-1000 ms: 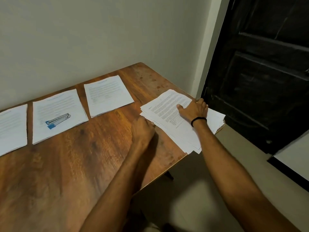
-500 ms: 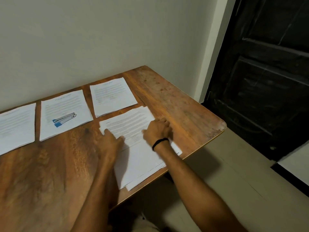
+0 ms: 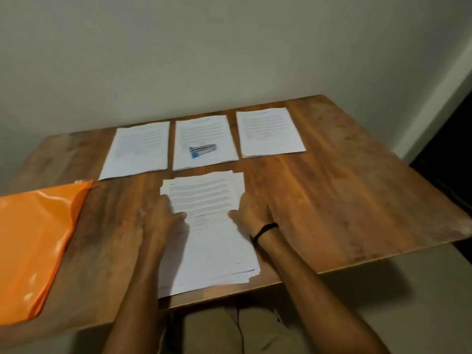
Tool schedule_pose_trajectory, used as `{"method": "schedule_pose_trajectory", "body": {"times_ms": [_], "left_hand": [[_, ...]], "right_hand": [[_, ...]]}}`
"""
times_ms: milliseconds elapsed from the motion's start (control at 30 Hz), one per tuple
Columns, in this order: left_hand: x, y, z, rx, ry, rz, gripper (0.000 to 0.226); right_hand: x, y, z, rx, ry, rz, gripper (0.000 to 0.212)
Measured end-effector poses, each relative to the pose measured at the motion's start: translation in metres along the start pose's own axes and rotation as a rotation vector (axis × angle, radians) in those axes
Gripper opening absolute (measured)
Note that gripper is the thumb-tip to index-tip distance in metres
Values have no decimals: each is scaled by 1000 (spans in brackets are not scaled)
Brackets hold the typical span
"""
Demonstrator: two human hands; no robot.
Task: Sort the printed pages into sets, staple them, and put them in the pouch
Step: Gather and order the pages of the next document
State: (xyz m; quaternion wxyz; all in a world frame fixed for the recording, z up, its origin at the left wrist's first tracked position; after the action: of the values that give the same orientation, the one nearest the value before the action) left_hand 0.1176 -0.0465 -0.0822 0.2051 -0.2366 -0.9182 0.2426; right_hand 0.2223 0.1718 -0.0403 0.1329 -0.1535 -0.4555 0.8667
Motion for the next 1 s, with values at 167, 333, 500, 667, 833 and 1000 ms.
{"method": "schedule_pose_trajectory", "body": {"times_ms": [167,333,500,667,833,1000], "left_hand": [[-27,-24,21,65,-355,-214,71],[-25,-40,10,166,-444,-145,75],[-26,-38,12,321,-600,-218,85],[-24,-40,15,305,-636,-231,89],[-26,-45,15,323,-702,-248,91],[-28,-41,6,398,-676,-200,65]], "right_hand": [[9,17,20,124,29,-88,20],[12,32,28,284,15,-94,30],[14,31,28,330,6,-123,18],[18,30,26,306,29,-133,12],[15,34,25,422,-58,-244,21],[29,0,-11,406,119,-454,21]]}}
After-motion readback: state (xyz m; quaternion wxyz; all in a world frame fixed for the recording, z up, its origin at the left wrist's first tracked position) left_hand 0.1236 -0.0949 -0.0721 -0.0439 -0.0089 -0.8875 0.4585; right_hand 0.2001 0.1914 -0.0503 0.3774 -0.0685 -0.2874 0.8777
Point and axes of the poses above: each hand's wrist, its own x-axis towards the middle knuckle, its own y-axis out of the palm, z = x × y, the point moved 1 cm from there along x, towards the middle knuckle, and after that the axes turned 1 degree about -y, right-handed, at the moved point
